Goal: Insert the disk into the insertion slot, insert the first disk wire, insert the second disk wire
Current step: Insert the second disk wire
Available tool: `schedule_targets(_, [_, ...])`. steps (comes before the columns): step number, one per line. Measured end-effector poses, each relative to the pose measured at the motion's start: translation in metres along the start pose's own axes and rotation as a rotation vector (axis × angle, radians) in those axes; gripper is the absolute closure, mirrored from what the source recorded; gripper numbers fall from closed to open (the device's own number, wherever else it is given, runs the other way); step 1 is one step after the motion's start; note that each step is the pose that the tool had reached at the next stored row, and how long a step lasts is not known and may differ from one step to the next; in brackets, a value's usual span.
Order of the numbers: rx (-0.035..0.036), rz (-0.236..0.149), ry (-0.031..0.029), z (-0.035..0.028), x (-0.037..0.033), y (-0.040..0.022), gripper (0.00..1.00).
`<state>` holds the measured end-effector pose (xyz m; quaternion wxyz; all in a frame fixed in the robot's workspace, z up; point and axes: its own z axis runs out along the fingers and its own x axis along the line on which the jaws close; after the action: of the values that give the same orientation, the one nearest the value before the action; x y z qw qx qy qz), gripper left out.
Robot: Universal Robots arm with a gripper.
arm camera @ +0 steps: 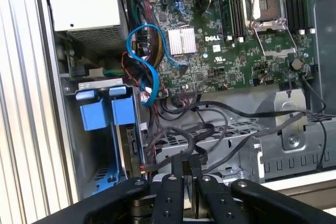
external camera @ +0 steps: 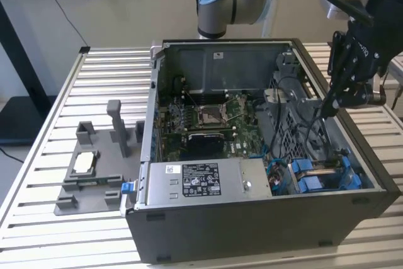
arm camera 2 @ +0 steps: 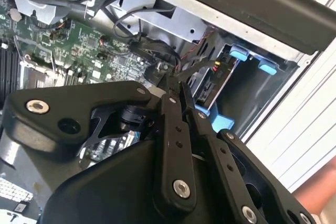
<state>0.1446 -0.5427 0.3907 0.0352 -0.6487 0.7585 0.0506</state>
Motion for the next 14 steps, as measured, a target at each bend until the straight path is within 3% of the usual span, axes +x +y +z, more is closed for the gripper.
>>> schedule_targets(3, [0.0007, 0.0, 0.0048, 0.0001, 0.0012, 0.0076, 0.84])
schedule_targets(8, [0.0024, -0.008, 0.0219, 0.0002, 0.003, 0.0191, 0.84])
schedule_targets(10, [0.0028, -0.012, 0.0245, 0.0003, 0.0036, 0.0231, 0.84])
schedule_targets(14, [0.004, -0.013, 0.0247, 0.0003, 0.0037, 0.0238, 0.84])
